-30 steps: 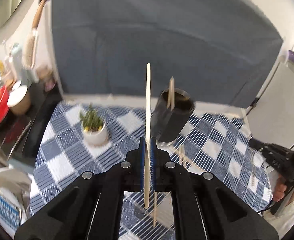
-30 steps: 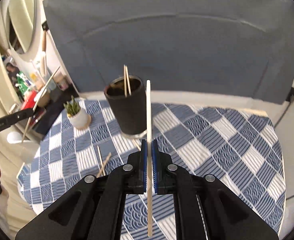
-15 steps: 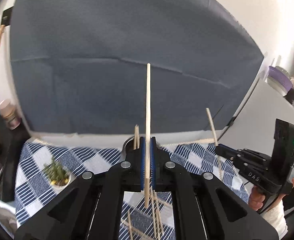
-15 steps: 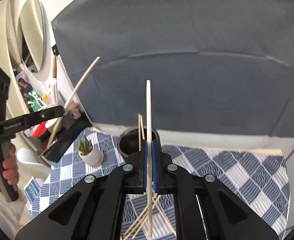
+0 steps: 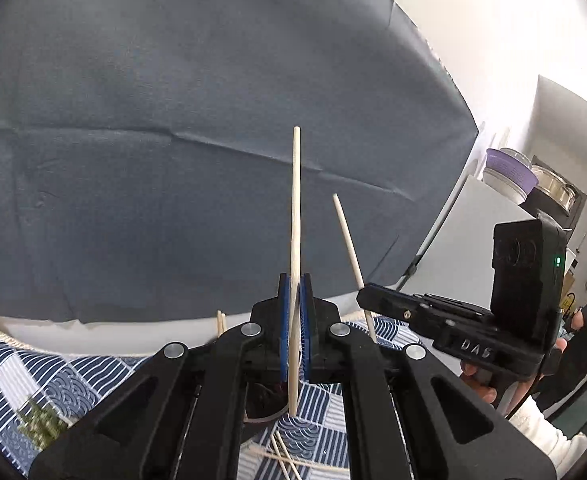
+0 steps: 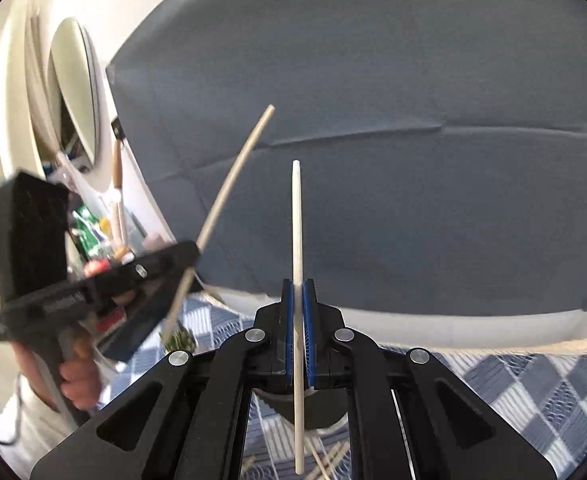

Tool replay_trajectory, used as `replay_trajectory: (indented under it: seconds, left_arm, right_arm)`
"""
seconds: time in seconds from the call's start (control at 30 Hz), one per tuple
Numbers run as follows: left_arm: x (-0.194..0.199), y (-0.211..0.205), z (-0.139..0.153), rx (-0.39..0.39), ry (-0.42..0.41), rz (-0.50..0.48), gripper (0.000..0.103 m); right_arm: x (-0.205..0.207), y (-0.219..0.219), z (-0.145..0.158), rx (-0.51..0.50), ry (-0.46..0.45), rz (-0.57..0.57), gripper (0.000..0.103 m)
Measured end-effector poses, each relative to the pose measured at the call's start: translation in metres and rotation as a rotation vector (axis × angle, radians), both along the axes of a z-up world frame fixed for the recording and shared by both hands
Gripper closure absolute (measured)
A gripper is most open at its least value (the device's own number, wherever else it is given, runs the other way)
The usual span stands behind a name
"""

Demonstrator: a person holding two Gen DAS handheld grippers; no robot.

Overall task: Organize utensils
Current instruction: 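Lift the left stick over the black cup while the right tool carries its stick there, then lower both sticks into the black cup and open both grippers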

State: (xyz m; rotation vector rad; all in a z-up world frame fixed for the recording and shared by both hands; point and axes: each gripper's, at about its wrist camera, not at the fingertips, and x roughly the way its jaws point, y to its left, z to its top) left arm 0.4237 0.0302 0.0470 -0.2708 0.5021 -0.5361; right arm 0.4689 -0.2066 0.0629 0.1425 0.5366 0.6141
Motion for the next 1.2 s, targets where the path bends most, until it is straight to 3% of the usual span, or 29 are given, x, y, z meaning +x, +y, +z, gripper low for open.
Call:
replay_trajectory:
  seconds: [0.33, 0.73, 1.03, 1.2]
  left_arm:
    - [0.039, 0.0, -0.055, -0.065, 0.011, -0.067, 0.098]
    - [0.046, -0.005, -0.097, -0.151, 0.03, -0.062, 0.098]
    - [0.045, -0.004, -0.114, -0.145, 0.07, -0.049, 0.098]
    - [0.035, -0.001, -0.122, -0.102, 0.094, -0.044, 0.098]
  right_arm:
    - [0.045, 0.014, -0.03, 0.103, 0.024, 0.011, 0.098]
    - [0.065, 0.028, -0.06, 0.149, 0.031, -0.051, 0.098]
    - [0.061, 0.035, -0.074, 0.112, 0.049, -0.042, 0.098]
    - [0.051, 0.037, -0.081, 0.069, 0.064, -0.036, 0.098]
